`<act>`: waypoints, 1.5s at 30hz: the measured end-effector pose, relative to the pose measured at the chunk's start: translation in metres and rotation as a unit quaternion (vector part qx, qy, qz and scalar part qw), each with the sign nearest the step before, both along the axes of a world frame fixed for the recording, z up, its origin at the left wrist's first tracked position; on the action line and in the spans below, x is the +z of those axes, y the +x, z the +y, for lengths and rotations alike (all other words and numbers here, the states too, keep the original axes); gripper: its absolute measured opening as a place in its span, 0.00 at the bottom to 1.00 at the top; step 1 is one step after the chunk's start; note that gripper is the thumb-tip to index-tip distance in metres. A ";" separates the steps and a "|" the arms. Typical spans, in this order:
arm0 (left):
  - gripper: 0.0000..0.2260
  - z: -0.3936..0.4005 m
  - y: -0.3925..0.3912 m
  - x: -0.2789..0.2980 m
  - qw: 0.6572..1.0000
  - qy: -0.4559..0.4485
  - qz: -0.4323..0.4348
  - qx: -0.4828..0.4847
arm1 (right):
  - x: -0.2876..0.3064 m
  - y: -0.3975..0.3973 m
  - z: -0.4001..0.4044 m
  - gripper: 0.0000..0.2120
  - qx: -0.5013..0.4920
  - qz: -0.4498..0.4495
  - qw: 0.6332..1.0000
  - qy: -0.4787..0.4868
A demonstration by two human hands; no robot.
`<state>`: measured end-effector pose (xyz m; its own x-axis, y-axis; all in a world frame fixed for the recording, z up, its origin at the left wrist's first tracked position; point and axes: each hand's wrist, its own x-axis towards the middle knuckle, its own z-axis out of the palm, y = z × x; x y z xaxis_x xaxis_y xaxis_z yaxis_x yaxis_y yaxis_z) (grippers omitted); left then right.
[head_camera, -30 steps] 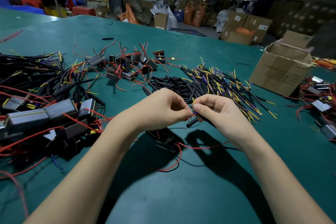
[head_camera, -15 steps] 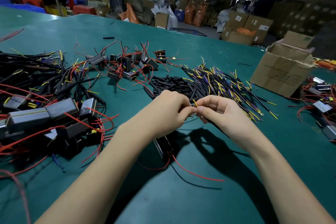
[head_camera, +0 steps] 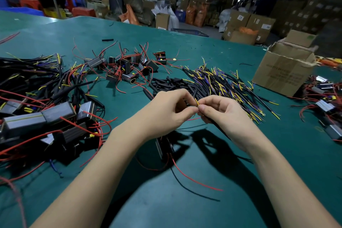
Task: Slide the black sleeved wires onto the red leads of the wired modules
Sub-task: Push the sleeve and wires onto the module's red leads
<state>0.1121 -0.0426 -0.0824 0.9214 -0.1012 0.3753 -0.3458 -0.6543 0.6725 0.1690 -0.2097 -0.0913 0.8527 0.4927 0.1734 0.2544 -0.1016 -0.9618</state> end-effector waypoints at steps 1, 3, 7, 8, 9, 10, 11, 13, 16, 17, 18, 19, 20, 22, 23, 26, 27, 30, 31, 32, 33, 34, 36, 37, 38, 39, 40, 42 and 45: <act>0.07 0.002 -0.001 0.000 1.000 -0.014 0.010 -0.010 | 0.000 0.001 0.000 0.07 -0.006 0.005 1.000 0.006; 0.09 0.003 -0.001 -0.001 1.000 0.003 0.011 -0.027 | -0.001 0.001 0.000 0.06 -0.010 0.014 1.000 0.014; 0.03 0.001 0.001 -0.004 0.997 0.058 -0.044 -0.029 | -0.002 0.001 0.000 0.06 -0.004 0.013 1.000 0.014; 0.02 0.002 0.002 -0.004 0.997 0.059 -0.051 -0.025 | -0.002 0.001 0.000 0.06 -0.004 0.012 1.000 0.014; 0.02 0.002 0.002 -0.005 0.997 0.056 -0.055 -0.022 | -0.002 0.002 0.000 0.06 -0.004 0.011 1.000 0.013; 0.01 0.002 0.002 -0.005 0.997 0.052 -0.057 -0.018 | -0.002 0.002 -0.001 0.07 -0.006 0.010 1.000 0.011; 0.01 0.002 0.002 -0.005 0.997 0.046 -0.058 -0.015 | -0.002 0.002 -0.001 0.07 -0.007 0.008 1.000 0.008; 0.01 0.002 0.003 -0.006 0.998 0.034 -0.056 -0.006 | -0.001 0.002 -0.002 0.06 -0.009 0.003 1.000 0.001; 0.02 0.000 0.004 -0.009 0.998 0.011 -0.058 0.016 | 0.000 0.001 -0.003 0.06 -0.004 -0.005 1.000 -0.001; 0.03 -0.001 0.004 -0.010 0.998 0.001 -0.061 0.022 | 0.001 0.001 -0.003 0.05 0.002 -0.006 1.000 -0.001; 0.04 -0.002 0.004 -0.010 0.998 -0.008 -0.062 0.026 | 0.002 0.001 -0.004 0.04 0.009 -0.005 1.000 -0.001; 0.04 -0.003 0.004 -0.011 0.998 -0.016 -0.063 0.027 | 0.003 0.001 -0.005 0.04 0.017 -0.001 1.000 -0.001; 0.05 -0.004 0.005 -0.011 0.997 -0.022 -0.062 0.028 | 0.004 0.001 -0.006 0.03 0.023 0.003 1.000 -0.001; 0.04 -0.004 0.005 -0.011 0.997 -0.027 -0.060 0.030 | 0.004 0.000 -0.007 0.04 0.029 -0.005 1.000 -0.005; 0.04 -0.004 0.005 -0.011 0.997 -0.027 -0.063 0.031 | 0.003 0.000 -0.006 0.06 0.029 -0.019 0.999 -0.003; 0.04 -0.001 0.004 -0.011 0.996 -0.014 -0.083 0.032 | 0.004 -0.002 -0.004 0.08 0.035 -0.076 0.996 0.010; 0.03 0.000 0.004 -0.010 0.996 -0.005 -0.088 0.035 | 0.003 -0.003 -0.003 0.08 0.037 -0.101 0.994 0.003; 0.03 0.002 0.002 -0.010 0.994 0.028 -0.099 0.042 | 0.001 -0.001 -0.004 0.07 0.028 -0.149 0.988 -0.035; 0.04 0.001 0.001 -0.009 0.993 0.039 -0.103 0.043 | 0.000 0.000 -0.004 0.07 0.023 -0.153 0.987 -0.044; 0.05 0.001 0.000 -0.009 0.992 0.048 -0.108 0.044 | -0.001 0.001 -0.005 0.06 0.021 -0.155 0.986 -0.052; 0.06 0.000 -0.001 -0.008 0.991 0.055 -0.113 0.046 | -0.001 0.001 -0.005 0.06 0.021 -0.157 0.986 -0.060; 0.06 0.000 0.000 -0.008 0.990 0.059 -0.116 0.048 | -0.001 0.001 -0.006 0.06 0.023 -0.162 0.984 -0.067; 0.05 0.001 0.001 -0.009 0.991 0.051 -0.118 0.047 | -0.001 0.000 -0.006 0.06 0.023 -0.193 0.978 -0.078; 0.03 0.001 0.002 -0.009 0.992 0.037 -0.117 0.045 | -0.001 0.000 -0.006 0.06 0.019 -0.217 0.972 -0.084; 0.02 0.000 0.002 -0.009 0.993 0.017 -0.114 0.039 | 0.000 -0.001 -0.005 0.06 0.013 -0.242 0.966 -0.088; 0.02 -0.001 0.002 -0.009 0.994 -0.011 -0.107 0.032 | -0.001 -0.001 -0.005 0.06 0.007 -0.264 0.960 -0.092; 0.02 -0.002 0.001 -0.008 0.994 -0.044 -0.094 0.024 | -0.001 0.000 -0.005 0.06 0.000 -0.285 0.954 -0.094; 0.02 -0.002 0.001 -0.008 0.994 -0.100 -0.052 0.011 | -0.001 0.000 -0.004 0.05 -0.013 -0.332 0.938 -0.098; 0.03 0.001 0.004 -0.008 0.990 -0.140 0.001 0.003 | -0.004 0.000 -0.003 0.04 -0.026 -0.397 0.912 -0.103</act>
